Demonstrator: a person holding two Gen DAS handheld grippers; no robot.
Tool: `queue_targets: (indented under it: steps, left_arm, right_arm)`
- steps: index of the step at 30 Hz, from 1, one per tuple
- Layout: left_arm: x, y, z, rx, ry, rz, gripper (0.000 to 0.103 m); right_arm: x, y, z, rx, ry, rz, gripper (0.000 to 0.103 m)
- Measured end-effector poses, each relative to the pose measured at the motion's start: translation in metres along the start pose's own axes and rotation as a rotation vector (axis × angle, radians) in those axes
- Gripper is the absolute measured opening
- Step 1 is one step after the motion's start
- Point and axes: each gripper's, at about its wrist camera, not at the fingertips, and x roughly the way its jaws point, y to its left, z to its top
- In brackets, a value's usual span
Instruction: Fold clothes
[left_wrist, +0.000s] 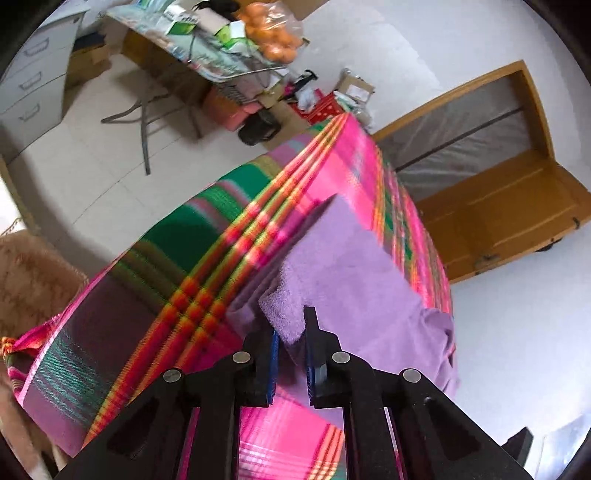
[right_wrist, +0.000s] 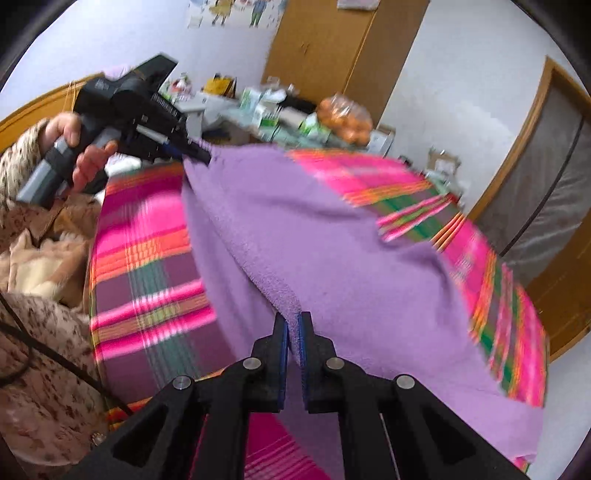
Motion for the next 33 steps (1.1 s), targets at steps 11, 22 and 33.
queue_targets:
  steps: [11,22,33]
  left_arm:
    - [-0.003,-0.006,-0.001,0.047,-0.012,0.046,0.016]
    - [-0.045,-0.059,-0.012,0.243,-0.17,0.117,0.021]
    - [0.021,-0.166,-0.046,0.566,0.008,-0.068,0.024]
  right_arm:
    - [0.016,-0.006,-0.013,0.13,0.048,0.096,0.012]
    - [-0.037,-0.049,-0.047,0.369,-0.051,0.134,0.013]
    - [-0.155,-0.161,-0.145,0.661,-0.015,-0.311,0.014]
